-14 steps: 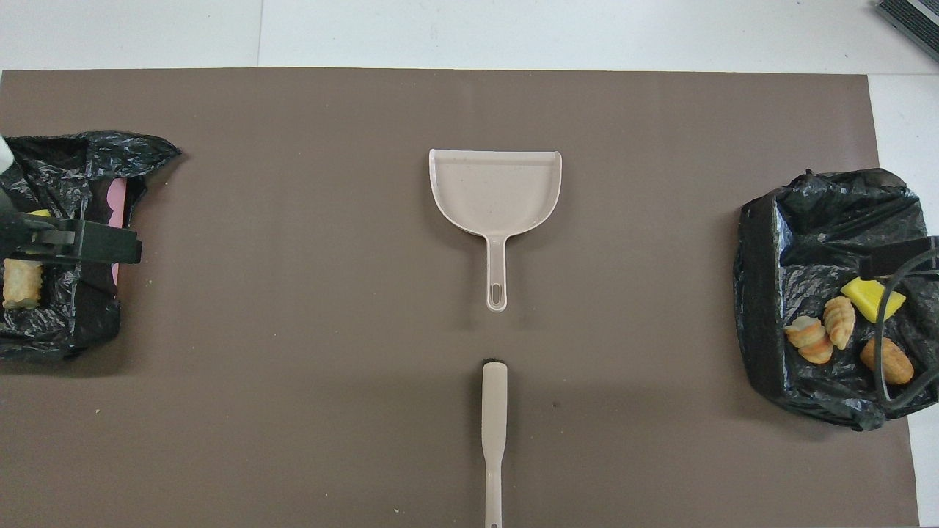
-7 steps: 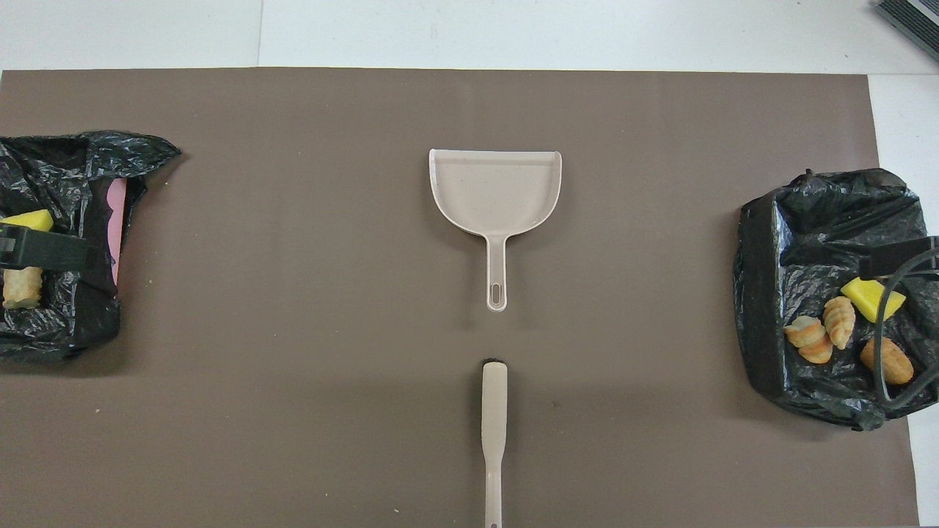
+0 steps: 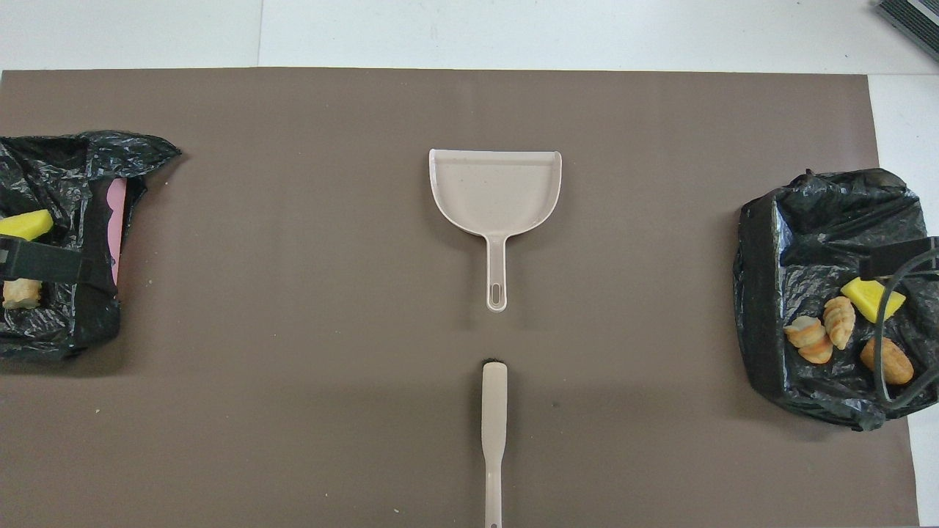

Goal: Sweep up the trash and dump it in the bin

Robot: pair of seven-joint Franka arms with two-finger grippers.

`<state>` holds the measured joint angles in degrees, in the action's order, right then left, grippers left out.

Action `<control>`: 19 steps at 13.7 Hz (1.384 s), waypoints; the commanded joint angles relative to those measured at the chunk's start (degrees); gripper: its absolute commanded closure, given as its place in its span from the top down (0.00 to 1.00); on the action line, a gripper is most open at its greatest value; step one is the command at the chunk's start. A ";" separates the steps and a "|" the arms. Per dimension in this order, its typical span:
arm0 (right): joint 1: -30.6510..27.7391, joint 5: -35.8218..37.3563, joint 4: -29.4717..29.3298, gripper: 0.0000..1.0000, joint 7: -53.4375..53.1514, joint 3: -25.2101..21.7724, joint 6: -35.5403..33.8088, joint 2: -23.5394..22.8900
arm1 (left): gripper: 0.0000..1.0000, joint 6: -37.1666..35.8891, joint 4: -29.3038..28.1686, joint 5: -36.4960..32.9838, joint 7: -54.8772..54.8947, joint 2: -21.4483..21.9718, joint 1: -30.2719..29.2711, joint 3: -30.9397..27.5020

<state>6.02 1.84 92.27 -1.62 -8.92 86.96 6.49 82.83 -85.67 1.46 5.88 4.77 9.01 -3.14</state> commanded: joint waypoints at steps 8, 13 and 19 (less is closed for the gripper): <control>-0.40 1.06 1.77 1.00 1.70 0.22 0.93 1.42 | 1.00 -9.26 8.85 0.48 0.62 -5.99 -0.84 -0.38; -0.40 1.06 1.77 1.00 1.70 0.22 0.93 1.42 | 1.00 -8.39 8.33 0.30 0.36 -4.60 -0.66 -0.20; -0.40 1.06 1.77 1.00 1.70 0.22 0.93 1.42 | 1.00 -8.30 8.07 0.30 0.53 -4.42 -0.66 -0.20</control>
<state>6.02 1.84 92.33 -1.62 -8.92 86.97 6.49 75.70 -78.24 1.46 5.88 0.16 8.65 -3.38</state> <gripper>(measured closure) 0.000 0.000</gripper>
